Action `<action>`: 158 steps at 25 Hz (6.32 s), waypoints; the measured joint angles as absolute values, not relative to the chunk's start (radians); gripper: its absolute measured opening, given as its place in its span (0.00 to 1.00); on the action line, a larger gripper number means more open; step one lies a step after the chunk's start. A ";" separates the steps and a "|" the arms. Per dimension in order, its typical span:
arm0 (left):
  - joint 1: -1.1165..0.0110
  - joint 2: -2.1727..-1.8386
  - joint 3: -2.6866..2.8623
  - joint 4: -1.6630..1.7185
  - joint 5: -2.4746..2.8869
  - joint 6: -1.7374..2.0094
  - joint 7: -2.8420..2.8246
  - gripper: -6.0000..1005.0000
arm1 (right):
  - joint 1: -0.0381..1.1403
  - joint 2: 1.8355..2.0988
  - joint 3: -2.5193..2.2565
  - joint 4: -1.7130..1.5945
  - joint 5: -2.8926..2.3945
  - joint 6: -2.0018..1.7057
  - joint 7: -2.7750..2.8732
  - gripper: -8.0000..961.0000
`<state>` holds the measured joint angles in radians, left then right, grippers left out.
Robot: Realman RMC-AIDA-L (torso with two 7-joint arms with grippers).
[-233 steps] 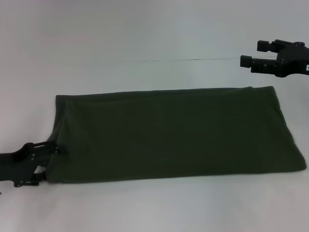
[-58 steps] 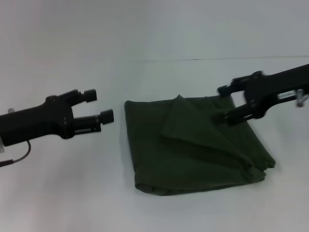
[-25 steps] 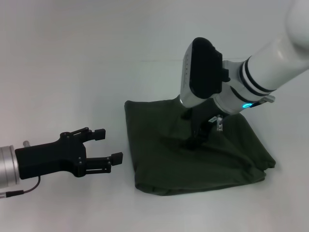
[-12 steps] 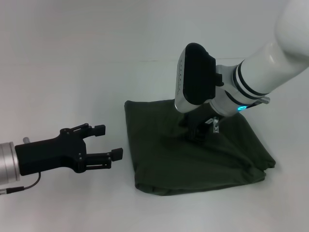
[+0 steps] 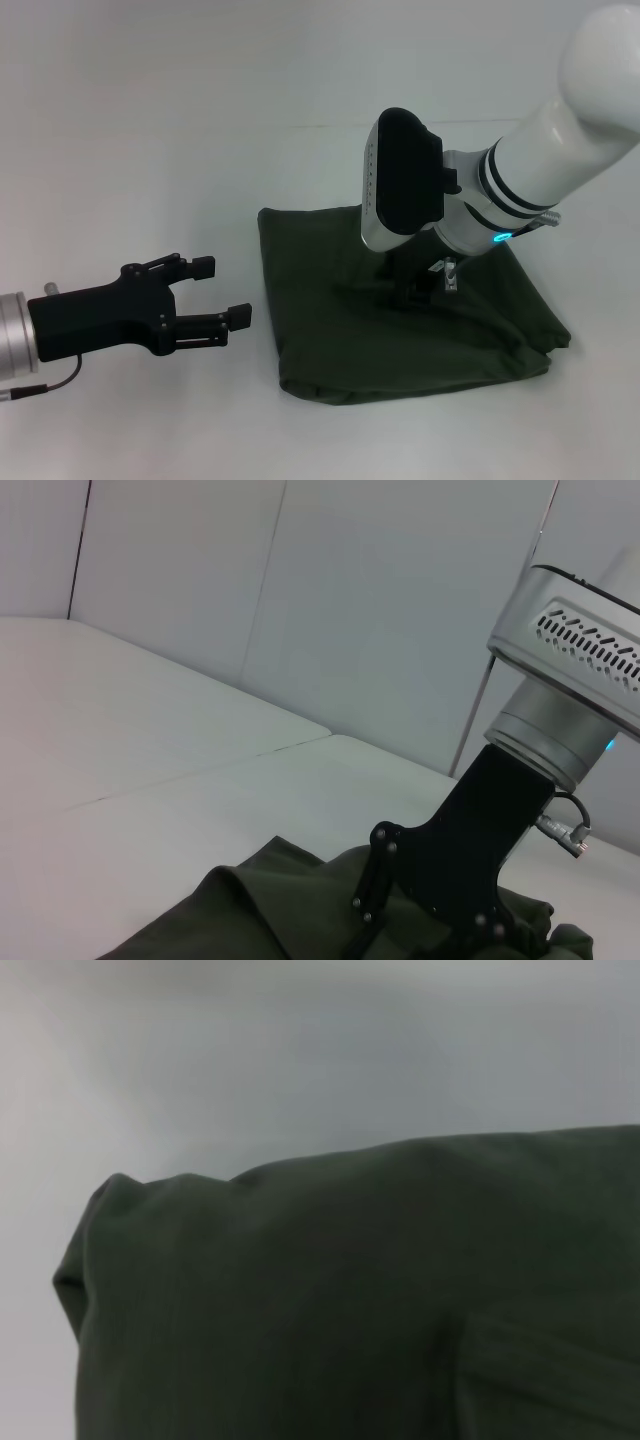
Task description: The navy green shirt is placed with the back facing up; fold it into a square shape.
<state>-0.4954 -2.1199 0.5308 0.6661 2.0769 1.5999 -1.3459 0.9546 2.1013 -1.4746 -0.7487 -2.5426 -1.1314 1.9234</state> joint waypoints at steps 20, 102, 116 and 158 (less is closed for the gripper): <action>-0.496 -2.123 0.531 0.666 2.074 1.605 -1.344 0.95 | 0.909 2.096 -1.430 -0.820 -2.538 -1.104 1.937 0.01; -0.810 -2.084 0.707 0.387 2.201 1.124 -2.485 0.95 | 0.583 1.942 -0.691 -0.802 -2.049 -1.368 1.532 0.86; -0.801 -2.085 0.728 0.388 2.201 1.109 -2.492 0.95 | 0.577 1.942 -0.693 -0.802 -2.049 -1.368 1.517 0.86; -0.804 -2.118 0.808 0.380 2.204 1.086 -2.527 0.40 | 0.571 1.940 -0.685 -0.798 -2.043 -1.373 1.509 0.88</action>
